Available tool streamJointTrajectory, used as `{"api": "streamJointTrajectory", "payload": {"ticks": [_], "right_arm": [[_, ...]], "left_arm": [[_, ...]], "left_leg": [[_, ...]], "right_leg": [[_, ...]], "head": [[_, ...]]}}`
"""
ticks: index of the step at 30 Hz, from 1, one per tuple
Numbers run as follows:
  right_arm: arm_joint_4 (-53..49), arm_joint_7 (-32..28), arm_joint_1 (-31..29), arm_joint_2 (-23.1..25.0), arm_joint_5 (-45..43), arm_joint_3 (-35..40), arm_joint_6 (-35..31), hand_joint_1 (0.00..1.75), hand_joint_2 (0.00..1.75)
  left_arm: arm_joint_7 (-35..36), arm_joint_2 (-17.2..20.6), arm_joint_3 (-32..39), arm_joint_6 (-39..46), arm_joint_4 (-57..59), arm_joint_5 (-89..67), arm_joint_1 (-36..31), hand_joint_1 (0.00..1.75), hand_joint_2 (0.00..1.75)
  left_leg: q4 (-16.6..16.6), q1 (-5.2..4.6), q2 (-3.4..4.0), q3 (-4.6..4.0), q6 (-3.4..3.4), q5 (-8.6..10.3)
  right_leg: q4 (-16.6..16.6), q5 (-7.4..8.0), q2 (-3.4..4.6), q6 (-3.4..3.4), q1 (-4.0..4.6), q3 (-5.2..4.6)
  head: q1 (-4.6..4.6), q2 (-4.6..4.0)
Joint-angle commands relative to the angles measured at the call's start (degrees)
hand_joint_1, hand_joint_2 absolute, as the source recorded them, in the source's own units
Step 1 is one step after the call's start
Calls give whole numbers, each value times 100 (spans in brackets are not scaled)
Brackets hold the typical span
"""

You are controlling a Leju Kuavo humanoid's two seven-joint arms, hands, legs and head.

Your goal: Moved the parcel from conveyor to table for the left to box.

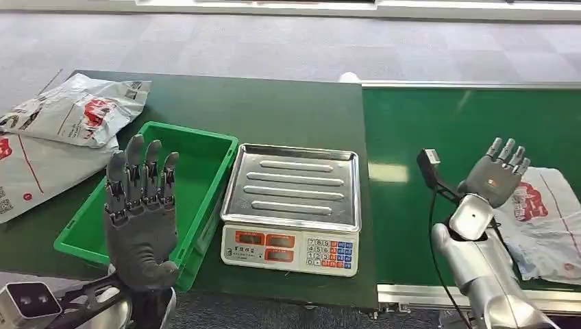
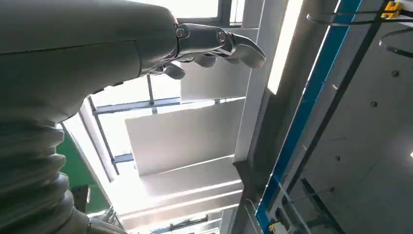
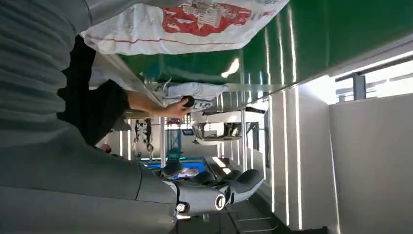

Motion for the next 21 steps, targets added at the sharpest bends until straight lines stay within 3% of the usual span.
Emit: {"api": "streamJointTrajectory", "payload": {"ticks": [1, 6, 14, 19, 21], "right_arm": [[1279, 488, -512, 84, 2, -799, 435, 0, 175], [1890, 287, -665, 169, 2, -1620, 1452, 0, 175], [2573, 151, -980, -453, 2, -2008, 1634, 0, 175], [2575, 143, -964, -444, 2, -2017, 1613, 0, 175], [2785, 188, -1150, -511, -43, -2170, 2317, 0, 175]], "left_arm": [[26, 147, 160, 47, 129, -21, -52, 0, 175], [48, 169, 121, 56, 266, -22, -199, 0, 175], [19, 188, 151, 116, 423, 5, -252, 0, 175], [19, 192, 157, 114, 431, 10, -261, 0, 175], [19, 171, 191, 59, 417, 21, -269, 0, 175]], "left_leg": [[-12, -1, 10, 20, 1, -1], [-6, -2, 5, 12, 3, 0], [-4, -7, -5, 9, 9, 1], [-7, -3, 6, 14, 12, -3], [-7, -4, 12, 16, 15, -6]], "right_leg": [[-13, 2, 8, -4, 0, 17], [-6, 0, 1, -1, -4, 11], [-1, -4, -9, 2, -15, 7], [-7, -1, -2, 3, -17, 12], [-7, 1, 6, 4, -18, 10]], "head": [[0, 0], [0, 0], [0, 0], [0, 0], [0, 0]]}}
